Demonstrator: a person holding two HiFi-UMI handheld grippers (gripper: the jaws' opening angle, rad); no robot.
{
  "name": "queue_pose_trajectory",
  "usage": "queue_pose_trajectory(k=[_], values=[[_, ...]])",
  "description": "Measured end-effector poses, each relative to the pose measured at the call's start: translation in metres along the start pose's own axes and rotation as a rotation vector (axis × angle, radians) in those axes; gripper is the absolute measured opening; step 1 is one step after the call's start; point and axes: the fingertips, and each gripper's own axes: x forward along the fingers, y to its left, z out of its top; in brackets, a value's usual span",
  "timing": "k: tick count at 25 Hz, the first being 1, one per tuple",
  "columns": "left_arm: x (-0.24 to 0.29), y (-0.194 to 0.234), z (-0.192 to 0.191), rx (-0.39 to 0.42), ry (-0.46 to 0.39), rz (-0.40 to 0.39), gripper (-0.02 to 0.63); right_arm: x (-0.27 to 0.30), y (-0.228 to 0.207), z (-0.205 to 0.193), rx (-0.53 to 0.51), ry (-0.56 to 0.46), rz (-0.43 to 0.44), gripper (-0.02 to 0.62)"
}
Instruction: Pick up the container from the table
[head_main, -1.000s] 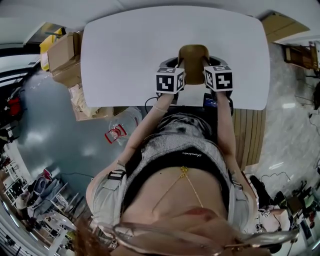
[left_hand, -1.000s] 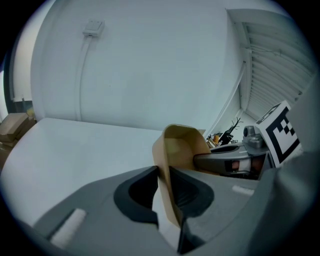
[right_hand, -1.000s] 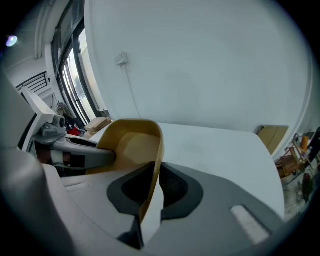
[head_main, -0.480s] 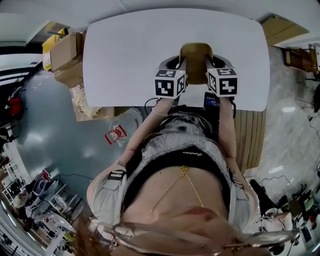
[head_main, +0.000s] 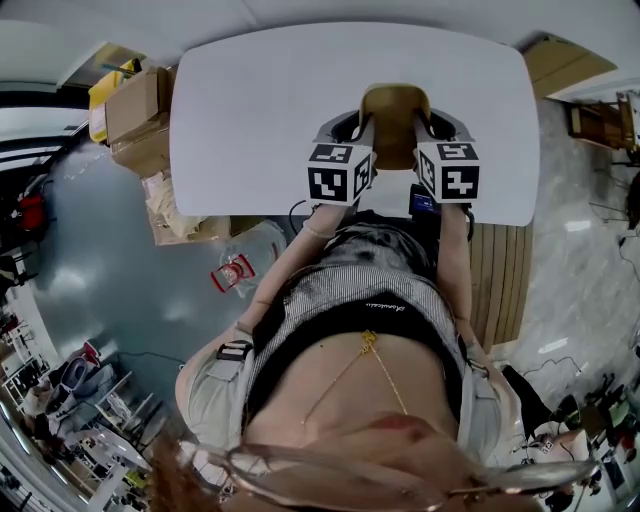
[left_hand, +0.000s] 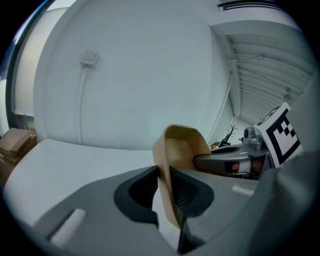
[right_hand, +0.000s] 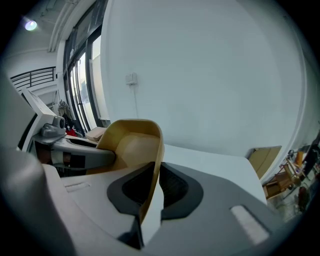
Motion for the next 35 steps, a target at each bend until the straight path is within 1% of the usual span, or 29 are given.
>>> queue_pose_trajectory(k=[9,28,35], values=[[-0.0039,-0.0035,0.0069,0.015,-0.016,-0.002,0.048,-0.0057,-0.0001,0.0056,-0.013,-0.017,-0.011,0.055],[-0.0003,-0.0002,0.0086,0.011,-0.010,-0.009,0.049,-0.0016,-0.0010,0.0081,-0.017,-0.010,-0.010,0.054],[0.0014,0.0003,0.0082,0.022,-0.003,-0.003,0.049,0.0000,-0.0018,0.0081,-0.022,-0.007,-0.011,0.054]])
